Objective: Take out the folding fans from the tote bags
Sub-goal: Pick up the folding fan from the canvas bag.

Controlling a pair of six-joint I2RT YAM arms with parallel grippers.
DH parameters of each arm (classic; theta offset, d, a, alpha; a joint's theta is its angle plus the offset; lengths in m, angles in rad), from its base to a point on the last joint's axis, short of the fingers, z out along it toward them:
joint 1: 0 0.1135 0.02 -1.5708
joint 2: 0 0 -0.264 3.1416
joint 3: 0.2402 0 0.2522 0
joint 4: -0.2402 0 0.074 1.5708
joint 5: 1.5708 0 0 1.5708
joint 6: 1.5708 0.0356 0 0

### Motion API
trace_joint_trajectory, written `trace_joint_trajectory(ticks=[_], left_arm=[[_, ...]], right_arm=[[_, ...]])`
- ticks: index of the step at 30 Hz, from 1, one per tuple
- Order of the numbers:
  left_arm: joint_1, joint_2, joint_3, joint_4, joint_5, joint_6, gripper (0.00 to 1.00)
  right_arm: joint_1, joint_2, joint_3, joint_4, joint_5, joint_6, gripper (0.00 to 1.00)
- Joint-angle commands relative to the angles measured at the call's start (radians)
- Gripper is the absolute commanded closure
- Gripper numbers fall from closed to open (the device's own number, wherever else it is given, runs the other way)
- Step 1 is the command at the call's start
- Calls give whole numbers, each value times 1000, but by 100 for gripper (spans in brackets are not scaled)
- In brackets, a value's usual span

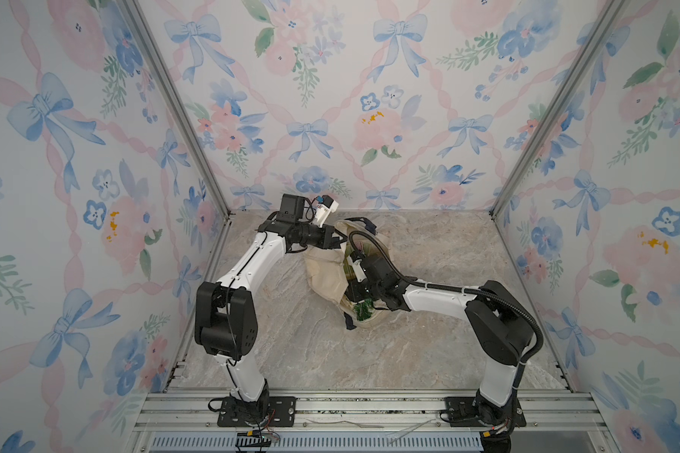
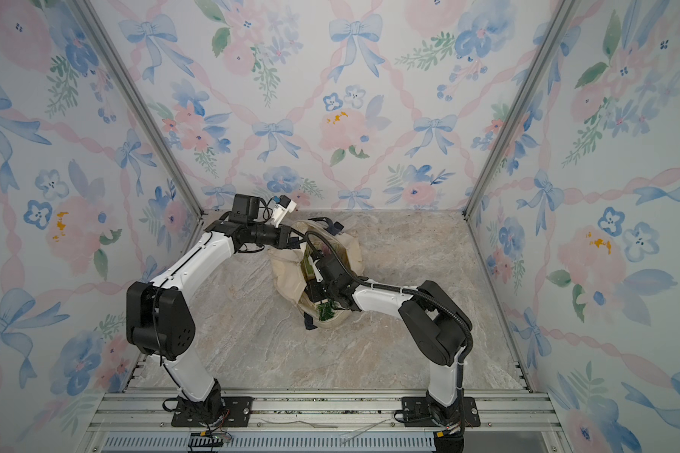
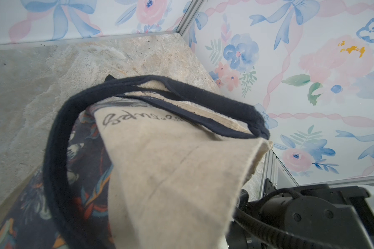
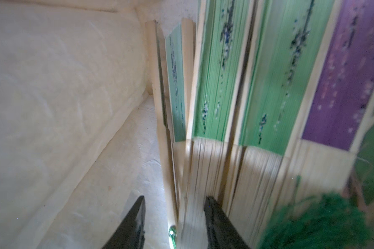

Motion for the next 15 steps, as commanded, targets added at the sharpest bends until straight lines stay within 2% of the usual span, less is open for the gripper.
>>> trace_joint_trajectory(ticks=[1, 15], left_arm=[[-6, 18, 32, 2, 12, -2, 100], [-9, 12, 33, -5, 9, 1, 100]], right_arm=[[-10, -35, -10, -2, 12, 6, 54], [-17, -55, -40, 27, 19, 13, 54]])
